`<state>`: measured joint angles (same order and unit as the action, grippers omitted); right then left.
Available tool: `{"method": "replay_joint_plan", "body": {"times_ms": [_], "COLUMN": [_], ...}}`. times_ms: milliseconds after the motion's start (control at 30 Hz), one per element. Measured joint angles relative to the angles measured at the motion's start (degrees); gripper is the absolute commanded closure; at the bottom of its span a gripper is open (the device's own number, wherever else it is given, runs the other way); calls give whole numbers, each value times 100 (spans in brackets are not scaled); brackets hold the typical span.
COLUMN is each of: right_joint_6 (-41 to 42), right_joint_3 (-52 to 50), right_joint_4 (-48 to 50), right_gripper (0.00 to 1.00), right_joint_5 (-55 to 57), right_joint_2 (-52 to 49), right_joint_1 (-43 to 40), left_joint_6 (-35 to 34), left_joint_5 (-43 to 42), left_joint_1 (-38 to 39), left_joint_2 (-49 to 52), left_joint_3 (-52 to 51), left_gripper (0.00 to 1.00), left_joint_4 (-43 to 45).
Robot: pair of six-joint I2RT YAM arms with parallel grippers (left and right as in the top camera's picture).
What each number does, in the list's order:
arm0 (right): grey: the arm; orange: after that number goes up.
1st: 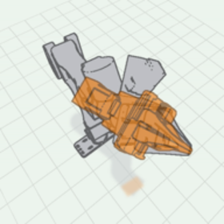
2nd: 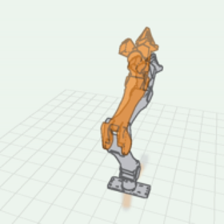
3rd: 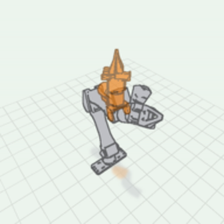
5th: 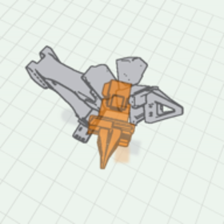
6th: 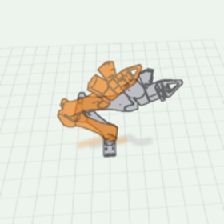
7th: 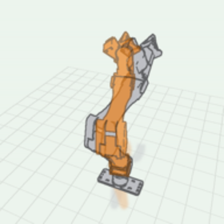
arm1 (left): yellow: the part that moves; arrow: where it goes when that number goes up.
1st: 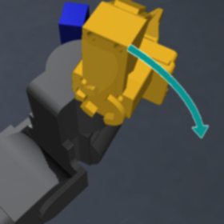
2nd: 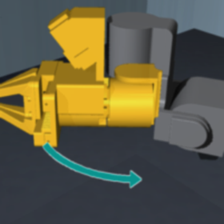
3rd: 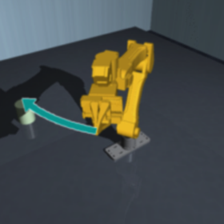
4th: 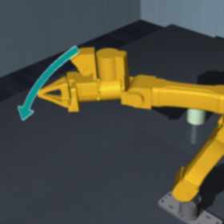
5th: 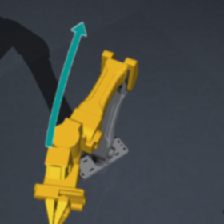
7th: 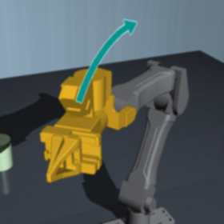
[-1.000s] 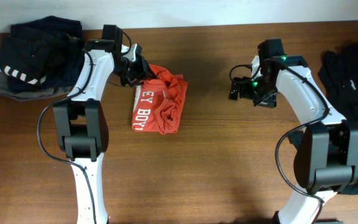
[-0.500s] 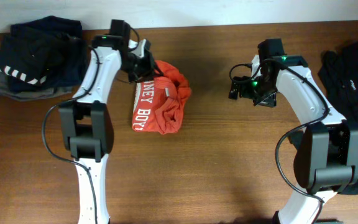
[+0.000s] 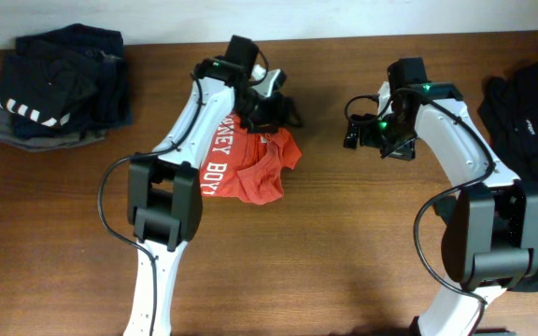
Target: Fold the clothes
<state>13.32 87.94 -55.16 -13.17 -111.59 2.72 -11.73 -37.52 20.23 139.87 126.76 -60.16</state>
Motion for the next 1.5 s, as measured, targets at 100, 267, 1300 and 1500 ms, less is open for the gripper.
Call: {"method": "replay_joint_plan", "body": {"times_ms": [100, 267, 1300, 1500], "right_joint_6": [0, 4, 750, 719], "right_joint_3": [0, 0, 15, 13], "right_joint_4": [-2, -2, 3766, 3818], "right_gripper": [1, 1, 96, 96], "right_joint_5": [0, 0, -1478, -1298], "right_joint_2": [0, 0, -949, -1388], "right_joint_1": [0, 0, 2033, 1832], "left_joint_6": [258, 428, -162, -162], "left_joint_5": [90, 905, 2435, 2452], "left_joint_1": [59, -35, -2109, -2098], "left_joint_2": [0, 0, -4, -4], "left_joint_3": [356, 1259, 2914, 2914], "left_gripper": [1, 1, 1, 1], "left_joint_4": [-317, -1261, -3331, -3346]}}
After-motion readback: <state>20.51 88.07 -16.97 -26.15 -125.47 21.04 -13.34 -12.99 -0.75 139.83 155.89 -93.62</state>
